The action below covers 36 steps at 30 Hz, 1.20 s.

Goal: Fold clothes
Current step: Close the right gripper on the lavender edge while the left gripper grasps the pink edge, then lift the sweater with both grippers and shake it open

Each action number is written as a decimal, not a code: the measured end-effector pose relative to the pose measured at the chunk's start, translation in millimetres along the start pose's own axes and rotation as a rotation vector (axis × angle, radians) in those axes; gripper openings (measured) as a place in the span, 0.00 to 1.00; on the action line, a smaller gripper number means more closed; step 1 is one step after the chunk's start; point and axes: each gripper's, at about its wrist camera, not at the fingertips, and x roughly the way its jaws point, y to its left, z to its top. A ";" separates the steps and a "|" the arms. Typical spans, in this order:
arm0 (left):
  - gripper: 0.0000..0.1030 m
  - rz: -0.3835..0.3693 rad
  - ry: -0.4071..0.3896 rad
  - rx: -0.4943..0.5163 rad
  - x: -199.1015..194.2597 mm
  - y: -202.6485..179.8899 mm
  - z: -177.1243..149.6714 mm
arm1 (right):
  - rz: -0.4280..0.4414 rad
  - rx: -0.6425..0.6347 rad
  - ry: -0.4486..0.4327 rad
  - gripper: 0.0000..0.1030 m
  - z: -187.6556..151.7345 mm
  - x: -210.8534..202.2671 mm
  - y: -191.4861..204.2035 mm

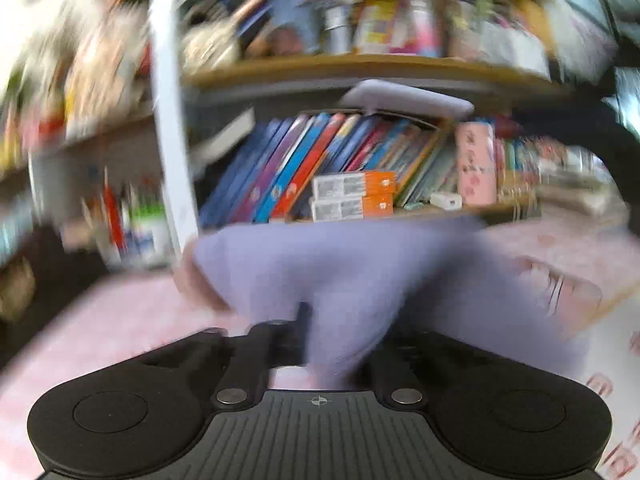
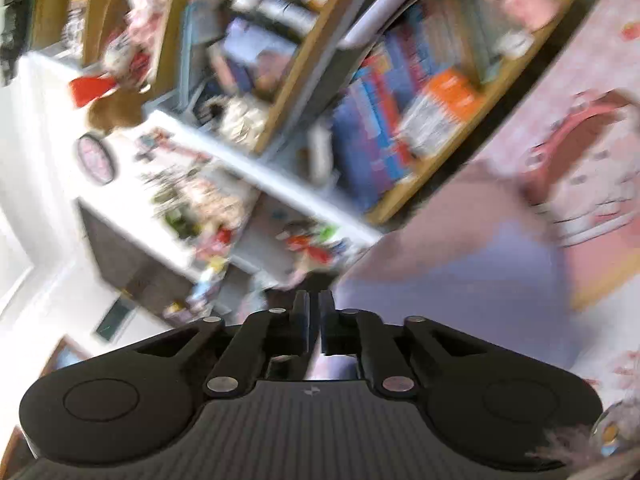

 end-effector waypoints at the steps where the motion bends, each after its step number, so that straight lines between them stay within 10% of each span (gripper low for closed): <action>1: 0.03 -0.026 -0.006 -0.053 -3.4 8.9 0.2 | -0.049 0.015 -0.005 0.36 -1.9 -7.6 -4.8; 2: 0.03 -0.041 -0.015 -0.081 -7.7 14.7 0.5 | -0.081 0.043 0.021 0.71 -5.3 -12.1 -12.1; 3: 0.03 -0.033 -0.029 -0.062 -13.3 14.5 1.2 | -0.105 0.102 0.066 0.79 -10.0 -15.7 -23.9; 13: 0.03 -0.037 -0.088 -0.105 -37.8 23.9 10.7 | -0.170 0.429 0.159 0.80 -56.3 -13.0 -77.4; 22: 0.03 -0.065 -0.136 -0.181 -55.5 40.5 16.5 | -0.233 0.344 0.174 0.70 -66.5 13.2 -67.5; 28: 0.03 -0.081 -0.170 -0.222 -69.7 49.0 19.4 | -0.170 0.454 0.242 0.20 -80.7 38.2 -87.9; 36: 0.03 -0.118 -0.242 -0.289 -91.0 61.6 35.1 | -0.037 0.553 0.327 0.32 -100.9 28.7 -93.2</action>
